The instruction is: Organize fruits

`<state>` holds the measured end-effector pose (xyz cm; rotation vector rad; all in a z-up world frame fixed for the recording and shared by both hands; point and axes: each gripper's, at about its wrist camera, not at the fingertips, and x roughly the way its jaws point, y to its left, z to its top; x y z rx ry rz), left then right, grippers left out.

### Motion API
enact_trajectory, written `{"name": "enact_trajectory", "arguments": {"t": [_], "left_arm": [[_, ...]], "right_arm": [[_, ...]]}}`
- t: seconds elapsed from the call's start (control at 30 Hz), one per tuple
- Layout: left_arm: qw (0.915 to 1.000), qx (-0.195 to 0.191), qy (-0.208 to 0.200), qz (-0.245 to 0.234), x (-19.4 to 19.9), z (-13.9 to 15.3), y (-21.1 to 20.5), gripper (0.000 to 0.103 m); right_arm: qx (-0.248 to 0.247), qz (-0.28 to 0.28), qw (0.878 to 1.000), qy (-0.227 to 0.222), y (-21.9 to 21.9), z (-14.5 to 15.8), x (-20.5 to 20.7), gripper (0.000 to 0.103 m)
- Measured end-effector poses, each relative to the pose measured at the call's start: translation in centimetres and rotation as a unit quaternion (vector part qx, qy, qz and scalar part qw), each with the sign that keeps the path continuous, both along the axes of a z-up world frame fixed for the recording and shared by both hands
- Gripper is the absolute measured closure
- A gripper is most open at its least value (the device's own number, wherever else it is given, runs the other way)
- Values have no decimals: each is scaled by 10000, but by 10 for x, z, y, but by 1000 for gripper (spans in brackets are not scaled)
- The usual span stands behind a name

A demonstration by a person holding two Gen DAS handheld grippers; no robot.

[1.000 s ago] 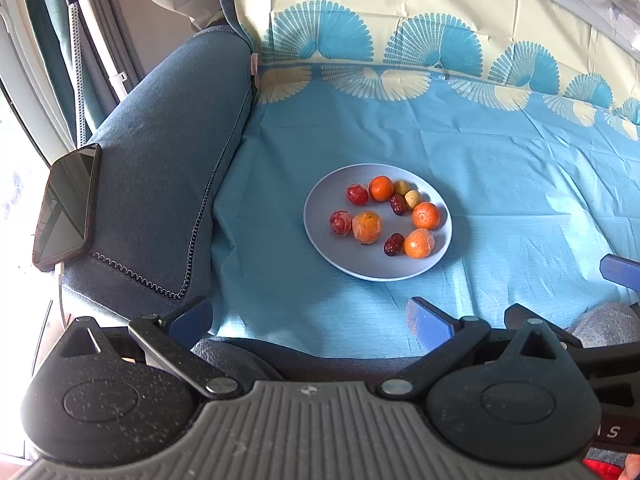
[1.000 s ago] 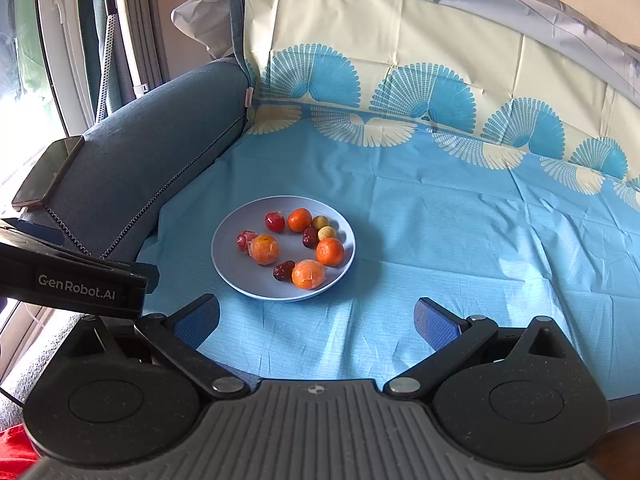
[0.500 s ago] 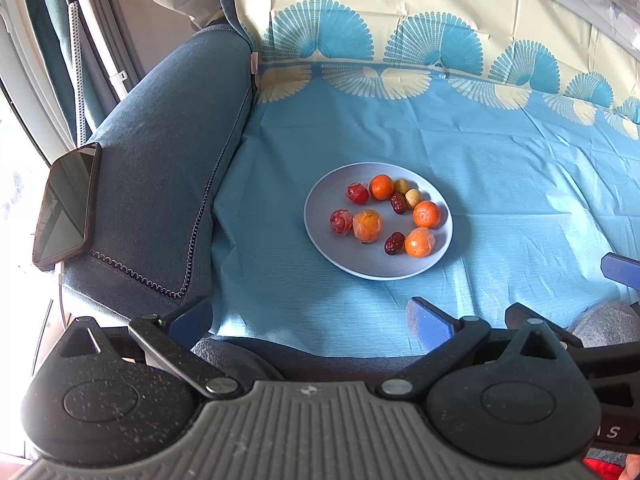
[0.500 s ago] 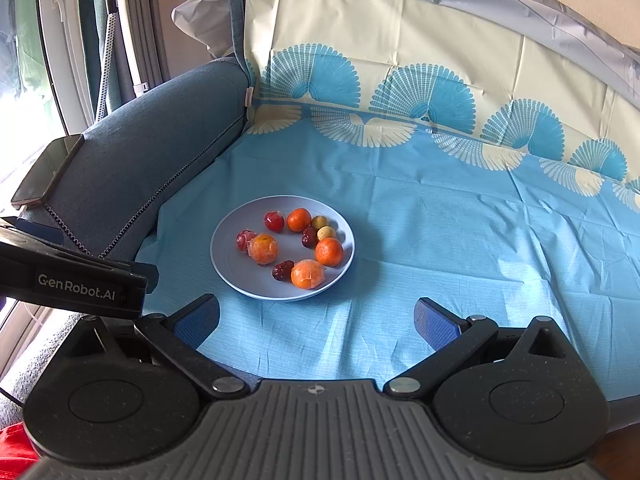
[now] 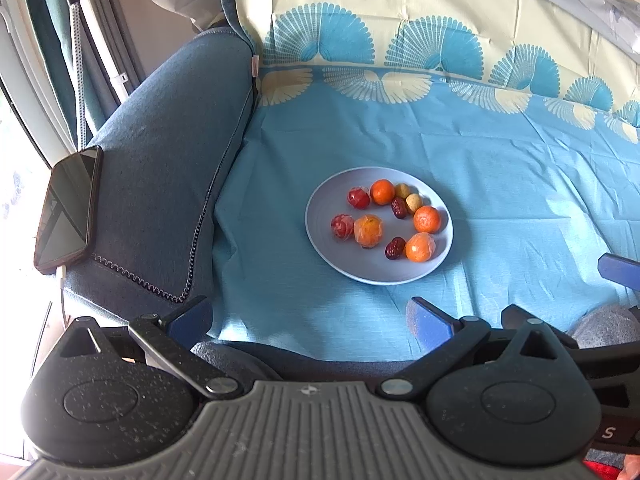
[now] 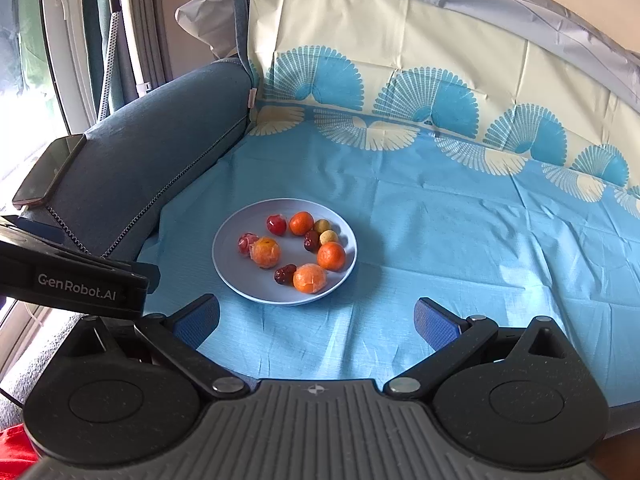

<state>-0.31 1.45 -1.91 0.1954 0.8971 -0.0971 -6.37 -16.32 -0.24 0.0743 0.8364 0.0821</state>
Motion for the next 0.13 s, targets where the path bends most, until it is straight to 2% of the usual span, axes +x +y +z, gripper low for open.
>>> {"name": "enact_trajectory", "arguments": {"t": [0.13], "left_arm": [[10000, -38, 37, -1, -1, 1, 0, 0]], "right_arm": [[-5, 43, 10000, 9, 1, -1, -1, 1]]}}
